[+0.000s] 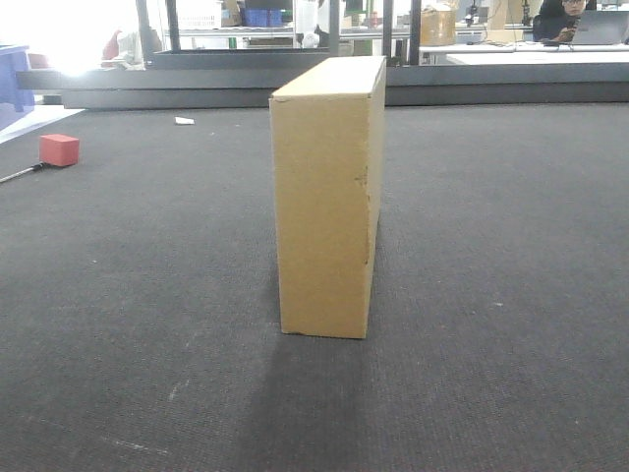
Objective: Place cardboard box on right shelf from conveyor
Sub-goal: 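Lower the open right gripper over the top of the tan cardboard box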
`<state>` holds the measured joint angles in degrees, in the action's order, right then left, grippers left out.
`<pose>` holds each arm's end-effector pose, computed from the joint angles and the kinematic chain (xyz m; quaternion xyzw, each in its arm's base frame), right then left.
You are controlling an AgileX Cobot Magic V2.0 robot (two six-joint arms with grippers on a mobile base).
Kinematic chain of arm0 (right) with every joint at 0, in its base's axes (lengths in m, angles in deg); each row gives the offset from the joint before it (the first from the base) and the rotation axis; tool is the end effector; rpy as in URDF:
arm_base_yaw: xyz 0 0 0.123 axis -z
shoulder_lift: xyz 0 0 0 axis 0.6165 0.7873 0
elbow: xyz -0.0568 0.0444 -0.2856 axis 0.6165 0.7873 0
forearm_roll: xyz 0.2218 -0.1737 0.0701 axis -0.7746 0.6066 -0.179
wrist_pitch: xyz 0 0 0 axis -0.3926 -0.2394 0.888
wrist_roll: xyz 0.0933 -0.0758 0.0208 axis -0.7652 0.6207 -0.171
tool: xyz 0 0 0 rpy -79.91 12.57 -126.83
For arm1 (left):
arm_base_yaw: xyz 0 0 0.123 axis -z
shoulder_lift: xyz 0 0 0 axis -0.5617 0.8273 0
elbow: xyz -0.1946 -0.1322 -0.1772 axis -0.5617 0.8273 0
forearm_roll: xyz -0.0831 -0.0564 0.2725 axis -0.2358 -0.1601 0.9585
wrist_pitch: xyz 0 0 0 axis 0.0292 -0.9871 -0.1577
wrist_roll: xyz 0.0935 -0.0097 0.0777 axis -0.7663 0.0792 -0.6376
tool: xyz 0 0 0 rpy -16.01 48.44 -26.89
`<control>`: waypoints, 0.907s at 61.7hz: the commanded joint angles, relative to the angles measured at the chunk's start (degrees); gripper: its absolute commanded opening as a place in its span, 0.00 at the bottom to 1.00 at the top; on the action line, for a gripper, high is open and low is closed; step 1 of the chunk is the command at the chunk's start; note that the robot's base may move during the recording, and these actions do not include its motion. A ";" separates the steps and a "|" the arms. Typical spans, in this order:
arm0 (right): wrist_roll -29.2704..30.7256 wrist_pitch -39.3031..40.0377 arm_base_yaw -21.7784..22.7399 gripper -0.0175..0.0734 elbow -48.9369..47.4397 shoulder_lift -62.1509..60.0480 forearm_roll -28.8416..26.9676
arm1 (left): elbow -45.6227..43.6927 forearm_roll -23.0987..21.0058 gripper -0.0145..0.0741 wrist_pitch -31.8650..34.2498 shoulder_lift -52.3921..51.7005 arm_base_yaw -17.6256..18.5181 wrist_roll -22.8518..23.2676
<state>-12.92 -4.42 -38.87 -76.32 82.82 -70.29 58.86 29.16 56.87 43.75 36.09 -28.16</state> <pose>0.1174 0.0028 0.1930 0.0277 0.7167 0.0434 0.6955 0.1171 -0.0051 0.1901 0.0040 0.7245 -0.0257 0.6888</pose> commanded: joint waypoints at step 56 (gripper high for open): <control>0.56 14.71 -0.08 0.25 -3.45 -1.11 0.35 | 0.56 -0.34 0.03 4.93 -0.73 -0.14 -0.02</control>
<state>-12.92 3.52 -38.87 -76.32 82.82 -70.29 58.86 29.16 56.87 43.75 36.09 -28.16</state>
